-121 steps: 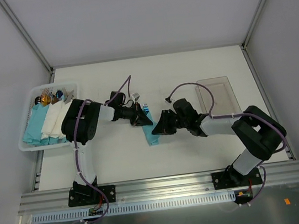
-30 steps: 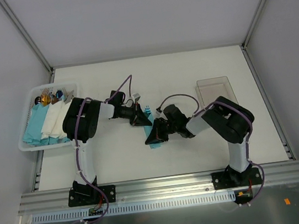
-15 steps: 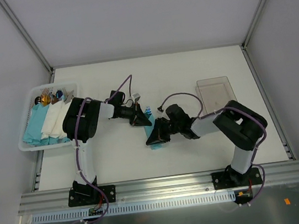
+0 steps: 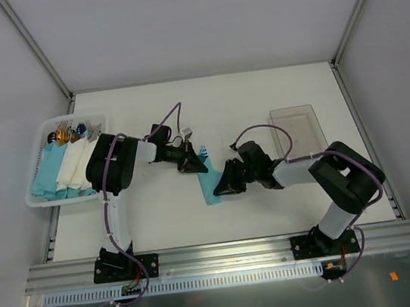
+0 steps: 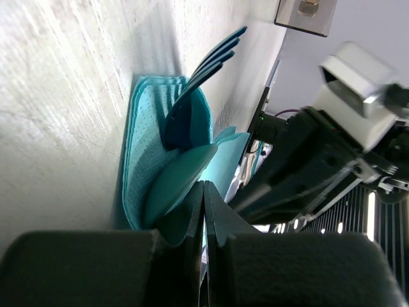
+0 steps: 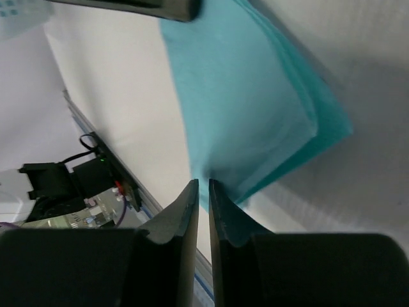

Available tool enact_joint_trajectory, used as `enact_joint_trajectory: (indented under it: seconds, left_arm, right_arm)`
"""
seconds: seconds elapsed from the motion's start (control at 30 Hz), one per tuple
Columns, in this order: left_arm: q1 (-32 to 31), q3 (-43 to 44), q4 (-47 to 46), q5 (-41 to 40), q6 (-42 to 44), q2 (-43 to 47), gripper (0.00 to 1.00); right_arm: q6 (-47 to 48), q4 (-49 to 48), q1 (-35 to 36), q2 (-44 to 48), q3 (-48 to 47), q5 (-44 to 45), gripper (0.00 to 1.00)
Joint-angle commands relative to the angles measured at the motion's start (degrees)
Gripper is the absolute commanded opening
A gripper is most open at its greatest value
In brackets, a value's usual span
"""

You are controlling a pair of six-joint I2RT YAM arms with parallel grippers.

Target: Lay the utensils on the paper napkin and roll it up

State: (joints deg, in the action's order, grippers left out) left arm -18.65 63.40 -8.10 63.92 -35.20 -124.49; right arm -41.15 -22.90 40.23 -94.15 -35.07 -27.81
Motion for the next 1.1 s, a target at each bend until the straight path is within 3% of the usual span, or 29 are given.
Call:
enact_joint_trajectory:
  seconds: [0.0, 0.27, 0.43, 0.53, 0.8, 1.07]
  left_arm:
    - [0.8, -0.1, 2.6, -8.4, 1.1, -3.5, 0.00]
    - [0.4, -0.6, 0.0, -4.8, 0.7, 1.3, 0.00]
    - [1.1, -3.7, -1.4, -2.8, 1.4, 11.2, 0.28]
    - [2.5, -7.8, -1.5, -2.5, 2.9, 16.3, 0.38]
    - [6.9, -13.1, 0.5, -5.0, 5.7, 18.4, 0.44]
    - [7.3, -12.2, 0.0, -8.6, 6.9, 12.4, 0.47]
  right_arm:
    - [3.5, 2.9, 0.1, -1.6, 0.3, 1.5, 0.15]
    - [7.5, 8.7, 0.1, -5.4, -2.1, 3.2, 0.14]
    - [7.5, 9.8, 0.0, -7.0, -2.5, 3.5, 0.14]
    - [7.2, 9.7, 0.1, -7.7, -2.5, 3.5, 0.14]
    - [6.6, 9.8, 0.3, -9.5, -3.2, 2.8, 0.14]
    - [6.4, 9.8, 0.3, -10.4, -3.6, 2.1, 0.14]
